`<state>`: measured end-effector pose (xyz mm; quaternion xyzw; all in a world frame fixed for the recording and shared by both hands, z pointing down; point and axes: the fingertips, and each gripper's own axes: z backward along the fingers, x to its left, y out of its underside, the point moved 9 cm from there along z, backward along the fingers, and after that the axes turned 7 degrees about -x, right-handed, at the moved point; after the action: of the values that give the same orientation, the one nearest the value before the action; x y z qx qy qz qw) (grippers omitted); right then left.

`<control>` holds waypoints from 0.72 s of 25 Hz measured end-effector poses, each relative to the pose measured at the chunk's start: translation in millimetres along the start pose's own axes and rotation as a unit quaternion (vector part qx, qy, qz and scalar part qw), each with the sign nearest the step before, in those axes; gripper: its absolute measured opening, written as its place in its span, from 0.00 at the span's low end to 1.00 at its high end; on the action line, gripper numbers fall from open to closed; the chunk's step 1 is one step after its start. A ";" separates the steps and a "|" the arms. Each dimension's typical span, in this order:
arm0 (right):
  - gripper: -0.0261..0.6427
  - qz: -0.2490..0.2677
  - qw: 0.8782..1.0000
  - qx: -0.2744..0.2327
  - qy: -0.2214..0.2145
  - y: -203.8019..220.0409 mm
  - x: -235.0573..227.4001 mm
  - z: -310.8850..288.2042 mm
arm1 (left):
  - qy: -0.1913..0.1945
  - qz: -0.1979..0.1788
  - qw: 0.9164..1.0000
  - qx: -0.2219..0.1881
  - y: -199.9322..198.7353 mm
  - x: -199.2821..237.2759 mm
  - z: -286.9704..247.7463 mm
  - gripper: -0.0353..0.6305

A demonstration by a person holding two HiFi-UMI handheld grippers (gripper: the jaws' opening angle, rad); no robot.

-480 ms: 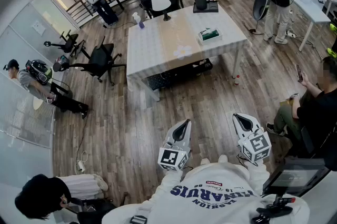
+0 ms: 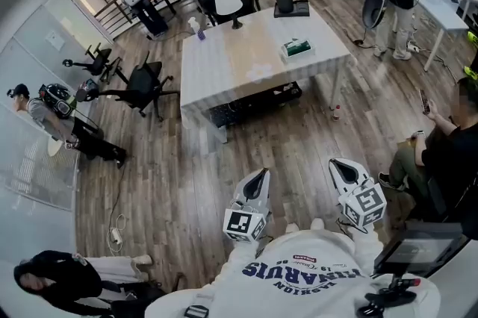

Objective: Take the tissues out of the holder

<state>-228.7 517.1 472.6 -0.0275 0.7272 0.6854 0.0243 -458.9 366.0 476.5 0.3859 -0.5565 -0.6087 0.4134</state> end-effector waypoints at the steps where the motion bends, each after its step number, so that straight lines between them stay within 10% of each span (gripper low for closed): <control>1: 0.05 -0.005 1.000 0.000 -0.005 -0.6 0.8 -0.4 | 0.001 0.000 1.000 0.001 -0.7 -0.9 0.0 0.06; 18: 0.12 -0.036 0.999 -0.017 0.009 13.1 -49.4 34.4 | 0.022 -0.023 0.999 0.010 -1.8 -54.2 -37.5 0.06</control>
<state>-180.4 552.5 487.3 -0.0600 0.7141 0.6962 0.0420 -404.7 403.2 472.1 0.4162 -0.5442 -0.6040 0.4072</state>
